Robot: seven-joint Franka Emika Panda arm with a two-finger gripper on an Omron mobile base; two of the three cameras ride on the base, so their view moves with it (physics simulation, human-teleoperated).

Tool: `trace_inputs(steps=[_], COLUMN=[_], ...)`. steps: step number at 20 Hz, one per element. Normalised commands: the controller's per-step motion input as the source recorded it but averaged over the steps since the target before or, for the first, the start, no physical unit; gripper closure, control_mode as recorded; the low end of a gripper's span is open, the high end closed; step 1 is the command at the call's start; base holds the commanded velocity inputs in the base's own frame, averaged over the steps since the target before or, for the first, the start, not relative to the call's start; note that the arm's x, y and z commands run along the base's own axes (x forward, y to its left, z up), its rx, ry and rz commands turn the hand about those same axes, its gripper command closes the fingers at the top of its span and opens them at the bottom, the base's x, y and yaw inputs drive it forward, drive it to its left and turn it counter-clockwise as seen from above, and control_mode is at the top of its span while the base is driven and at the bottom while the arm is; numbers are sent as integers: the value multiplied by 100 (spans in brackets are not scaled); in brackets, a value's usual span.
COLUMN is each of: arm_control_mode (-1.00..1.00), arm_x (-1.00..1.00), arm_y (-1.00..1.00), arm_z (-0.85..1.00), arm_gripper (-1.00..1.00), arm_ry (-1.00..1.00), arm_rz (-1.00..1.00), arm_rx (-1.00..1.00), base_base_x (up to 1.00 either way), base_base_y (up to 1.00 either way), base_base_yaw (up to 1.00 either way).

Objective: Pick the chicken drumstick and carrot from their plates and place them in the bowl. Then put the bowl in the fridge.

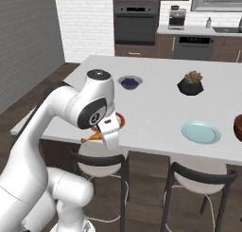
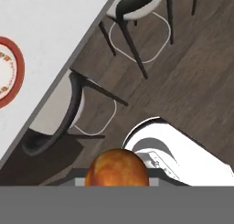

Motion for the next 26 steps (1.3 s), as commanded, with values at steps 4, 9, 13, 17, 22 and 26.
trace_inputs(steps=[4,9,13,17,22,26], arm_control_mode=[100,100,100,100,100,100], arm_x=[0,0,0,0,0,0], arm_y=[0,0,0,0,0,0], arm_z=[0,0,0,0,0,0], arm_gripper=[100,100,100,100,100,100], arm_ry=[0,0,0,0,0,0], arm_rz=[0,0,0,0,0,0], arm_rx=[0,0,0,0,0,0], base_base_x=[0,1,13,26,91,95], base_base_y=[-100,-100,-100,-93,-36,-11], base_base_yaw=[7,4,2,2,3,0])
